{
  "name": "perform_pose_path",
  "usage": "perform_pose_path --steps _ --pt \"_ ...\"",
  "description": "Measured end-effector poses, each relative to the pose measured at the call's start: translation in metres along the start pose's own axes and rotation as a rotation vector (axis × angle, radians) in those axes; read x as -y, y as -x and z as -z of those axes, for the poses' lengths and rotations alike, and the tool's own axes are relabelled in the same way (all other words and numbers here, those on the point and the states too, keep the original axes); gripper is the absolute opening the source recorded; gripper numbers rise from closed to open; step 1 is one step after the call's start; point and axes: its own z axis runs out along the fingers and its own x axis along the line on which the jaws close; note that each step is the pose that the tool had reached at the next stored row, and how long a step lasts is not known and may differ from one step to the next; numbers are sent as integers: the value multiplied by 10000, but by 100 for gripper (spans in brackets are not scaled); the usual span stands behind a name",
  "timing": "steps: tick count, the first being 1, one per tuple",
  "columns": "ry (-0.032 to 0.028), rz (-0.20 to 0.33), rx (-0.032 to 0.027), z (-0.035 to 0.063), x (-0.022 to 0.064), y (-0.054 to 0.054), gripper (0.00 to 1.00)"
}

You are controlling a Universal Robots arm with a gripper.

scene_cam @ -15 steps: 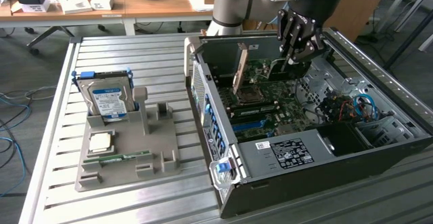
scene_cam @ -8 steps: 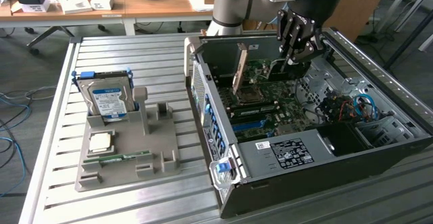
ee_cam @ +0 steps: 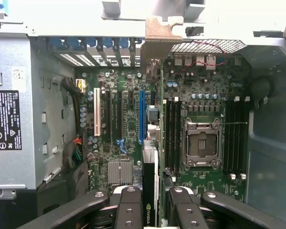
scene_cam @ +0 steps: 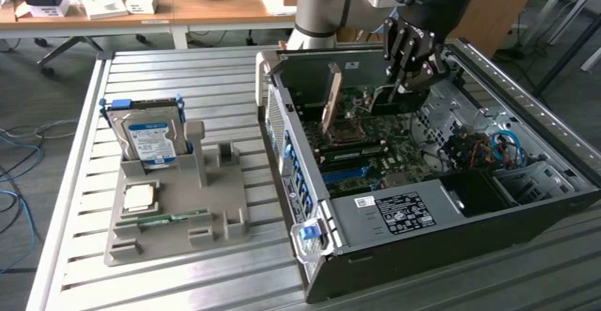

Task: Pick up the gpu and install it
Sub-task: 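Insert the gpu into the slot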

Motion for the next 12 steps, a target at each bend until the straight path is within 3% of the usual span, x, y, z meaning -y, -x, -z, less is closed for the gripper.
perform_pose_path --steps 12 --pt "-3 -71 0 -100 -4 -4 26"
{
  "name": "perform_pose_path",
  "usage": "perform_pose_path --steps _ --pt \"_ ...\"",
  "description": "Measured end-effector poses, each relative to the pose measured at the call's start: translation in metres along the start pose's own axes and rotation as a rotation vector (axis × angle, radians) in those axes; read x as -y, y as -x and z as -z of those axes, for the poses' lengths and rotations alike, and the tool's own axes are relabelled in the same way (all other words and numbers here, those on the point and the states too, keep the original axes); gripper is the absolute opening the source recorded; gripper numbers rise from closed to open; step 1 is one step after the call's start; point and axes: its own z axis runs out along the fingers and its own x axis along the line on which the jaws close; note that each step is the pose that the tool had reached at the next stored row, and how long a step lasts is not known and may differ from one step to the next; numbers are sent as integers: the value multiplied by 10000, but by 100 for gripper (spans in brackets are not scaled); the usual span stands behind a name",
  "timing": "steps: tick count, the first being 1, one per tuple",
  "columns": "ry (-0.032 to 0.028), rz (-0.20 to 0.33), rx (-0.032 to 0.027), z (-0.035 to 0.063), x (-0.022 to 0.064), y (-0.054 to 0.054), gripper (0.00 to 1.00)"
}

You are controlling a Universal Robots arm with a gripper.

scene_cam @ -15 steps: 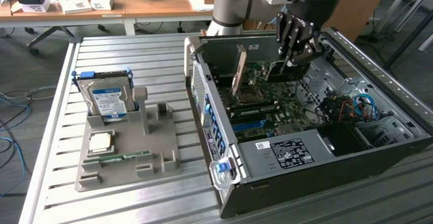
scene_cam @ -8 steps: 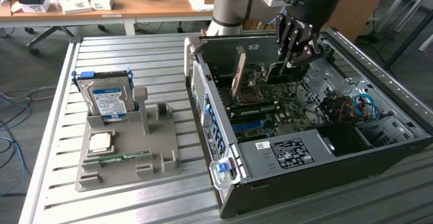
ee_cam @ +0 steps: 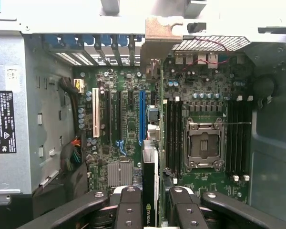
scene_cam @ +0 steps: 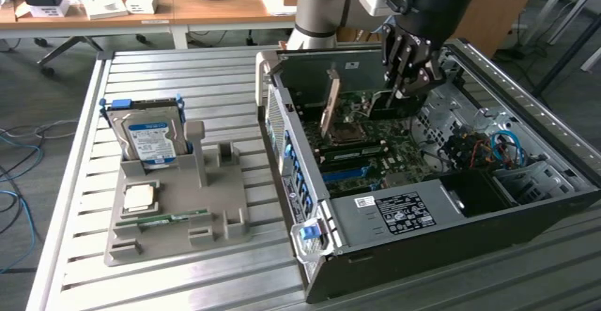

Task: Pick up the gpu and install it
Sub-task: 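Insert the gpu into the slot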

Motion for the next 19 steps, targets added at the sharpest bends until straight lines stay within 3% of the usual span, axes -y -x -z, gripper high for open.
perform_pose_path --steps 10,19 --pt "-5 -136 -4 -88 -12 -4 26" --pt "-7 -157 -9 -99 -13 -22 26"
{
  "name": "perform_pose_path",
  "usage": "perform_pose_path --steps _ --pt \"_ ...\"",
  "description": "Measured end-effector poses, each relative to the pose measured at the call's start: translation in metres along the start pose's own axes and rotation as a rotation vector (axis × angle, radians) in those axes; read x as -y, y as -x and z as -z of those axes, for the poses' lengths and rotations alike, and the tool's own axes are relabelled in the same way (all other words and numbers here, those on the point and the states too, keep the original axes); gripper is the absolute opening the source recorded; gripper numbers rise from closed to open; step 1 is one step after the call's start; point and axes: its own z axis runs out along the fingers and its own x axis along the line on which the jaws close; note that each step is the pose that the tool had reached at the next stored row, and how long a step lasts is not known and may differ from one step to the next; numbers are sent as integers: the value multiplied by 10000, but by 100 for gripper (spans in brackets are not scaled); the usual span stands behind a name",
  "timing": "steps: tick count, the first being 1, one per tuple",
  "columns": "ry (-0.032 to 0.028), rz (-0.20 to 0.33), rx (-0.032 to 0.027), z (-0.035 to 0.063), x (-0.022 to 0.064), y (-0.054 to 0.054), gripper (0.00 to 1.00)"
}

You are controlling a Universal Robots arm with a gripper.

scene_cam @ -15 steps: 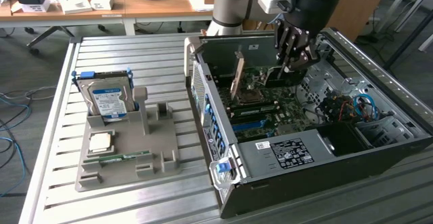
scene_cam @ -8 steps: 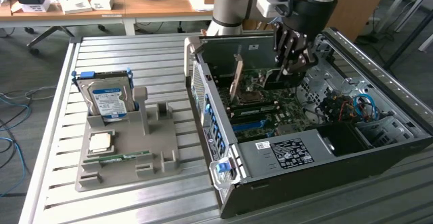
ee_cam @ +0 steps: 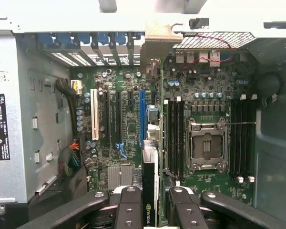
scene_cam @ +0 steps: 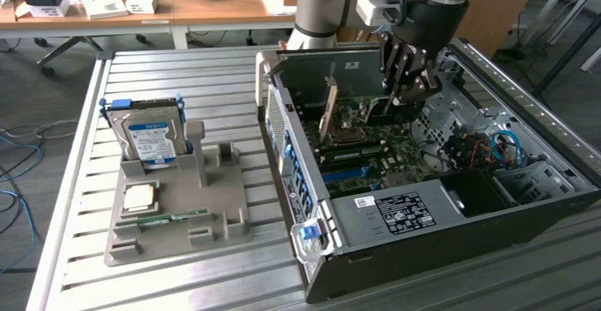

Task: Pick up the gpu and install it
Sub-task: 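Insert the gpu into the slot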

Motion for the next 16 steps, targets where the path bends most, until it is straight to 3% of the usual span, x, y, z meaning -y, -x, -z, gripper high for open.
perform_pose_path --steps 8,16 --pt "1 0 -2 -5 1 -19 26" --pt "0 0 -1 -101 -3 -23 26"
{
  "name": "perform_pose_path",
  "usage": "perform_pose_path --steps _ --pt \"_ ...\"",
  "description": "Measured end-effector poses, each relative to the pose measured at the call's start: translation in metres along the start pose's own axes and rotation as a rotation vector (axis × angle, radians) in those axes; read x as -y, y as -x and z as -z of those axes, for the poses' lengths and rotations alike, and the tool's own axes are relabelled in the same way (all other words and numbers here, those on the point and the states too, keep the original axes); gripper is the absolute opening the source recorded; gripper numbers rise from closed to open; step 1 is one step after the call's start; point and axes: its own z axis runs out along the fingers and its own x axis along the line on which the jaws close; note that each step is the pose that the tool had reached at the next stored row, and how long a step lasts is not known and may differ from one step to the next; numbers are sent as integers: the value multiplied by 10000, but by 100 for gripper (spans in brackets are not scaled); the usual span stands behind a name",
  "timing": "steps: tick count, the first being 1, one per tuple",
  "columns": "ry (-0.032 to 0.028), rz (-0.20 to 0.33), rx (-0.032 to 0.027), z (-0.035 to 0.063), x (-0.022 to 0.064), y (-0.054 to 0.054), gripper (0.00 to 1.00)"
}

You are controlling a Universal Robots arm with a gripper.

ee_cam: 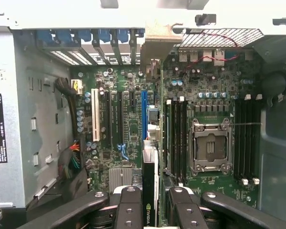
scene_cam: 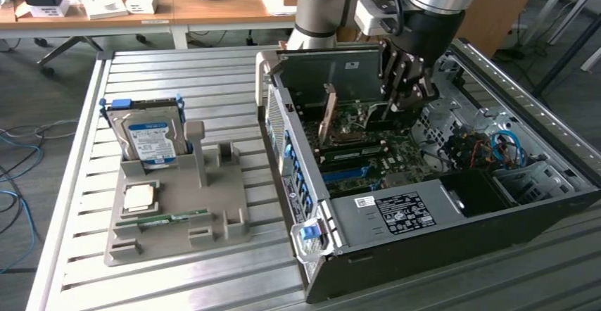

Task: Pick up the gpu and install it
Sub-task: 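Insert the gpu into the slot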

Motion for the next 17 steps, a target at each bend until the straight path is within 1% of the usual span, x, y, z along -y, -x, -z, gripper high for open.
perform_pose_path --steps 17 --pt "0 0 -1 -34 -1 -1 26"
